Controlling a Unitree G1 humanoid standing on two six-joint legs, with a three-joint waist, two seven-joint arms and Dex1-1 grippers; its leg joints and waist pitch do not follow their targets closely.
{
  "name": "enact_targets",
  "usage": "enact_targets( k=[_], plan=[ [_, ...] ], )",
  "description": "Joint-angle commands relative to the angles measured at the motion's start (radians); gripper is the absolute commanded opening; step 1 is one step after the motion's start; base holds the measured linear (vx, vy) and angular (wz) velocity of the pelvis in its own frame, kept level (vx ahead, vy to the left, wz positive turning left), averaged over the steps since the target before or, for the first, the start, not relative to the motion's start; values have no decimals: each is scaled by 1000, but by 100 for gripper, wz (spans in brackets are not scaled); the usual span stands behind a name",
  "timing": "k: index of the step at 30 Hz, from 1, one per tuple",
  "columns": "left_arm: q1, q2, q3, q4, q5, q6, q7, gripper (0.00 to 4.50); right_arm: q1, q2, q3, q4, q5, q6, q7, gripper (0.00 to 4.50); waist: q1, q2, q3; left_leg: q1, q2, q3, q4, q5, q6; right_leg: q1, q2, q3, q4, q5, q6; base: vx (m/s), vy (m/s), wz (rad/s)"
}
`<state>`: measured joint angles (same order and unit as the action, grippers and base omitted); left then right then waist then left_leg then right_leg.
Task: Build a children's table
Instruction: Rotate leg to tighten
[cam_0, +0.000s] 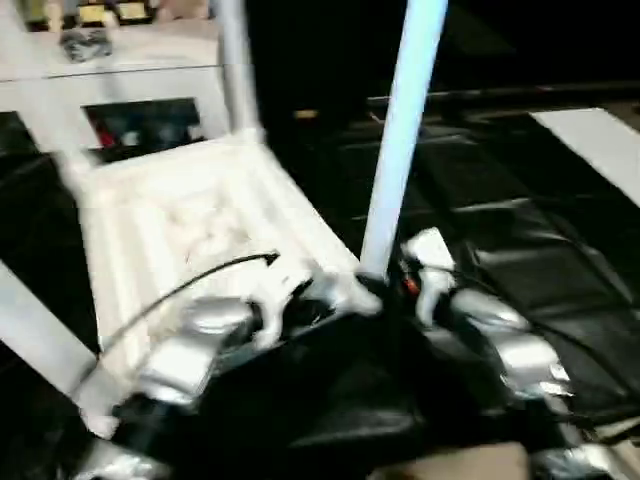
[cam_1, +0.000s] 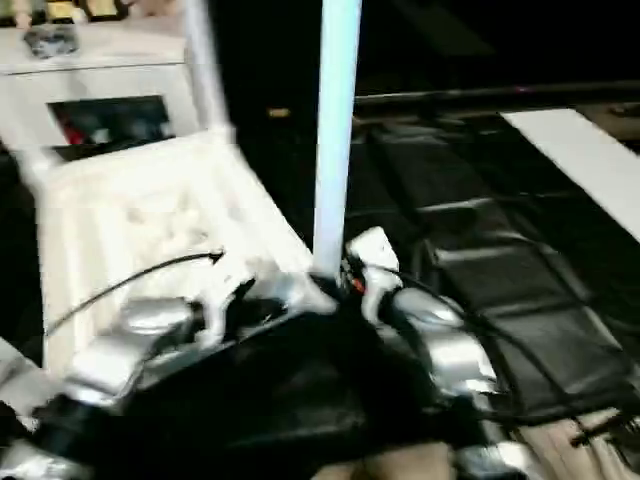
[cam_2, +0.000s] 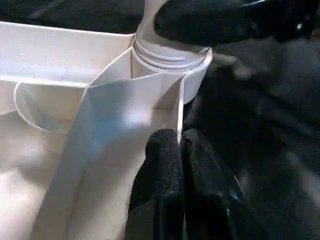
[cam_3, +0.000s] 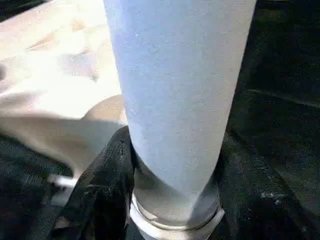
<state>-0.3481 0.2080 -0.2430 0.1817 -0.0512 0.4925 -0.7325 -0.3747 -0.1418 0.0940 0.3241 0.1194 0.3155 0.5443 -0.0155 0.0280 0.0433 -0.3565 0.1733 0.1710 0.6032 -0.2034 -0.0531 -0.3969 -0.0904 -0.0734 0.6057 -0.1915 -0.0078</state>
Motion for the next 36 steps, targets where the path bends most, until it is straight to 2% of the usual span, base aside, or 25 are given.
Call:
enact_targets(
  k=[1, 3, 4, 6, 8, 10, 11, 12, 13, 14, 16, 17, 18, 20, 22, 24, 25, 30, 36],
  plan=[
    [-19, -47, -15, -43, -9, -8, 26, 0, 6, 68, 51, 83, -28, 56, -63, 197, 2, -7, -42, -6, 37, -31, -85, -368, -2, 32, -54, 30, -115, -572, -86, 0, 0, 0],
    [-17, -50, -22, -49, -10, -10, 22, 0, 5, 80, 60, 85, -27, 40, -53, 197, 0, -3, -44, -6, 39, -33, -87, -377, 2, 34, -55, 30, -116, -550, -86, 0, 0, 0],
    [-12, -45, -37, -60, -15, -16, -4, 0, 4, 91, 60, 83, -16, 24, -41, 232, 0, -2, -45, -6, 40, -33, -88, -377, 3, 35, -56, 31, -116, -535, -90, 0, 0, 0],
    [-6, -36, -46, -74, -22, -7, -20, 0, 0, 93, 53, 77, 1, 34, -29, 267, -1, -1, -45, -10, 43, -34, -92, -369, 7, 38, -55, 32, -110, -479, -108, 0, 0, 0],
    [2, -9, -54, -89, -33, -6, -57, 0, 1, 61, 68, 53, -3, 35, 14, 273, 2, 0, -48, -5, 45, -30, -92, -366, 10, 37, -55, 36, -106, -420, -137, 0, 0, 0],
    [5, 0, -58, -94, -34, -9, -70, 0, 1, 49, 73, 45, -9, 32, 28, 310, 5, -1, -49, -4, 46, -25, -91, -340, 16, 37, -54, 42, -99, -352, -168, 0, 0, 0],
    [10, 17, -61, -98, -39, -14, -95, 0, 5, 21, 87, 27, -16, 25, 64, 310, 6, -7, -49, -5, 46, -23, -90, -330, 21, 38, -53, 43, -98, -339, -175, 0, 0, 0],
    [15, 40, -65, -103, -46, -23, -131, 0, 13, -21, 104, 0, -17, 8, 129, 310, 19, -2, -53, 3, 47, -17, -85, -293, 34, 36, -53, 47, -93, -288, -196, 0, 0, 0],
    [17, 55, -67, -104, -50, -27, -153, 0, 20, -51, 114, -20, -11, -7, 181, 310, 25, -1, -53, 7, 48, -11, -83, -279, 43, 33, -49, 50, -89, -252, -211, 73, -18, 16],
    [18, 65, -68, -103, -52, -35, -168, 0, 26, -71, 120, -34, -4, -18, 218, 310, 29, -3, -53, 6, 48, -10, -83, -273, 47, 34, -50, 50, -89, -245, -214, 54, -16, 13],
    [17, 92, -69, -100, -58, -54, -207, 0, 43, -128, 128, -76, 18, -41, 315, 310, 43, -2, -60, 3, 49, -7, -77, -197, 75, 42, -50, 52, -76, -155, -232, 53, -19, 10],
    [16, 98, -69, -98, -59, -58, -217, 0, 46, -141, 127, -86, 26, -39, 336, 310, 43, -2, -60, 3, 49, -7, -77, -197, 75, 42, -50, 52, -76, -155, -232, 53, -19, 8],
    [15, 104, -69, -97, -60, -62, -225, 0, 49, -152, 127, -93, 33, -39, 354, 310, 53, 0, -61, -1, 50, -8, -74, -138, 92, 46, -50, 51, -67, -86, -253, 0, 0, 0],
    [14, 128, -69, -92, -70, -79, -269, 0, 57, -198, 123, -116, 54, -48, 427, 310, 59, 0, -64, -1, 50, -7, -71, -108, 104, 47, -50, 50, -61, -44, -268, 0, 0, 0],
    [15, 152, -70, -94, -85, -98, -325, 0, 63, -241, 122, -135, 72, -55, 496, 310, 62, 0, -63, -3, 51, -7, -72, -108, 109, 48, -49, 49, -60, -40, -275, 0, 0, 0],
    [17, 205, -84, -102, -111, -118, -427, 0, 67, -307, 123, -158, 101, -72, 598, 310, 70, -1, -60, 2, 53, -7, -74, -156, 107, 47, -51, 49, -65, -101, -265, 0, 0, 0],
    [17, 205, -84, -102, -111, -118, -427, 0, 67, -307, 123, -158, 101, -72, 598, 310, 70, -1, -58, 2, 53, -7, -76, -167, 105, 46, -50, 50, -67, -115, -263, 0, 0, 0],
    [9, 252, -99, -91, -126, -131, -512, 0, 61, -360, 118, -166, 125, -77, 695, 310, 75, -2, -54, 8, 56, -6, -80, -212, 68, 40, -50, 52, -75, -201, -250, 0, 0, 0],
    [1, 273, -110, -87, -146, -129, -571, 0, 65, -418, 147, -202, 152, -51, 792, 310, 77, -3, -58, -1, 55, -7, -78, -171, 75, 48, -52, 51, -68, -167, -250, 0, 0, 0]
  ],
)
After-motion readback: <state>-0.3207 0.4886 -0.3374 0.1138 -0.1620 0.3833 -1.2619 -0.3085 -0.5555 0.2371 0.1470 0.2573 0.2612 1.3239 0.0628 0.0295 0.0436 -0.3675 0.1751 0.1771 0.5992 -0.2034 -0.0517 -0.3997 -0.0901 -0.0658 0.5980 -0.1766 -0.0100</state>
